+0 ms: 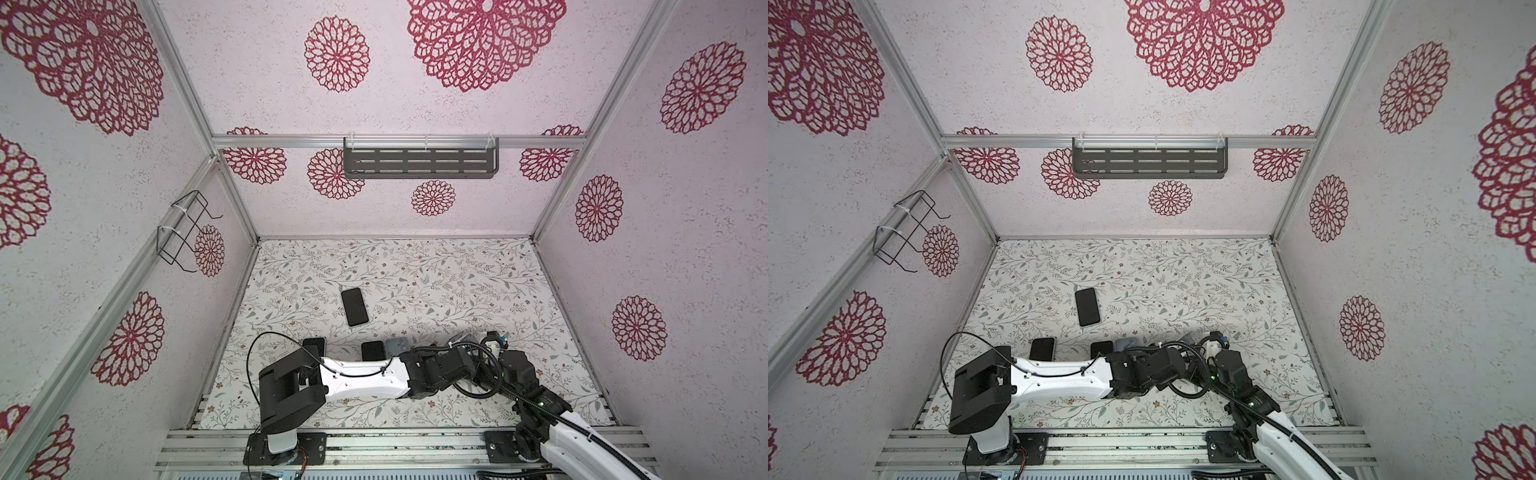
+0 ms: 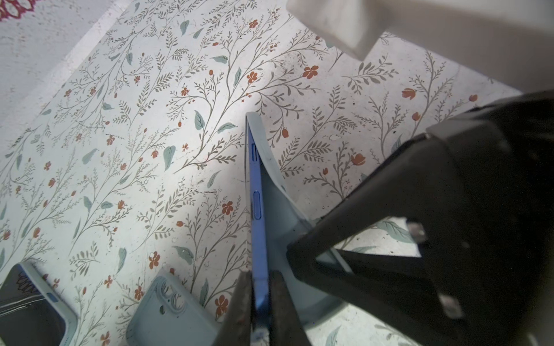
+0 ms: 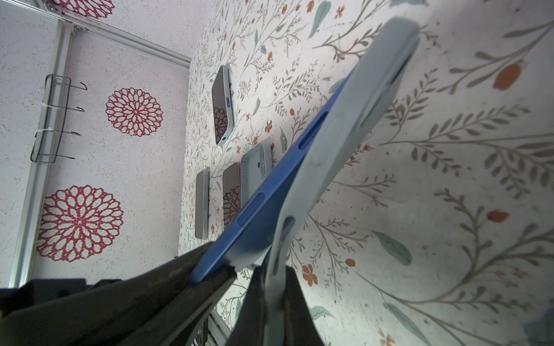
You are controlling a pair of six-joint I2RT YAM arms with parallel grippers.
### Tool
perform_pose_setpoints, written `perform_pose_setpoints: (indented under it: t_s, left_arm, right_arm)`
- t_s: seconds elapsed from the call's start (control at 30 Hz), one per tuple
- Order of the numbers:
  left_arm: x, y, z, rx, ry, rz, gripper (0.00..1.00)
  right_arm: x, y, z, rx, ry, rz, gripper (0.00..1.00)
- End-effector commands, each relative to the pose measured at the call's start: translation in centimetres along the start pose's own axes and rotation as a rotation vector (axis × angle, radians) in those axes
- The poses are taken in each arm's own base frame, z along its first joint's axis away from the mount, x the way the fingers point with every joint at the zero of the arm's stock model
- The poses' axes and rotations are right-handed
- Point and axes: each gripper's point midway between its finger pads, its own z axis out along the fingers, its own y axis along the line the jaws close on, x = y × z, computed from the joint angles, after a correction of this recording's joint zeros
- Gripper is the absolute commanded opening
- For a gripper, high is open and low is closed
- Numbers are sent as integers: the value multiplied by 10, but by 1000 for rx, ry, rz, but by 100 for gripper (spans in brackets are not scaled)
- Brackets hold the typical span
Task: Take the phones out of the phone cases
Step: 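Pull the dark phone from the case with left gripper while right holds case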
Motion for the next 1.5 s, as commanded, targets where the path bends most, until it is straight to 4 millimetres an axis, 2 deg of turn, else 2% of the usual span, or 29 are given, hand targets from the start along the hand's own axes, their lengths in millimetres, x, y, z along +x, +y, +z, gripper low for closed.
perform_pose_setpoints:
  t_s: [0.0,0.13,0.3,0.47,0.7,0.77,0.97,1.2,1.47]
  left_arm:
    - [-1,10,-2,-73,3,-28,0]
    - [-1,26,-13,-154,27,-52,0]
    - [9,41,-27,-279,95,-37,0]
    - [13,49,-41,-359,123,-31,0]
    - [20,36,-35,-408,205,36,0]
    - [29,28,-22,-414,237,60,0]
    - [31,17,-16,-421,271,93,0]
    - [34,-7,-10,-364,272,78,1]
    - [44,-22,0,-336,297,50,1]
  right_arm:
    - [-6,25,-4,-61,6,-26,0]
    - [-4,9,-6,23,11,-13,0]
    - [-1,-16,-12,152,12,-12,0]
    - [-2,-26,-18,211,4,-13,0]
    - [-4,-26,-21,232,9,-36,0]
    - [-5,-25,-20,238,19,-49,0]
    - [-9,-24,-19,259,41,-81,0]
    - [-12,-32,-18,283,51,-83,0]
    - [-10,-40,-17,292,58,-69,0]
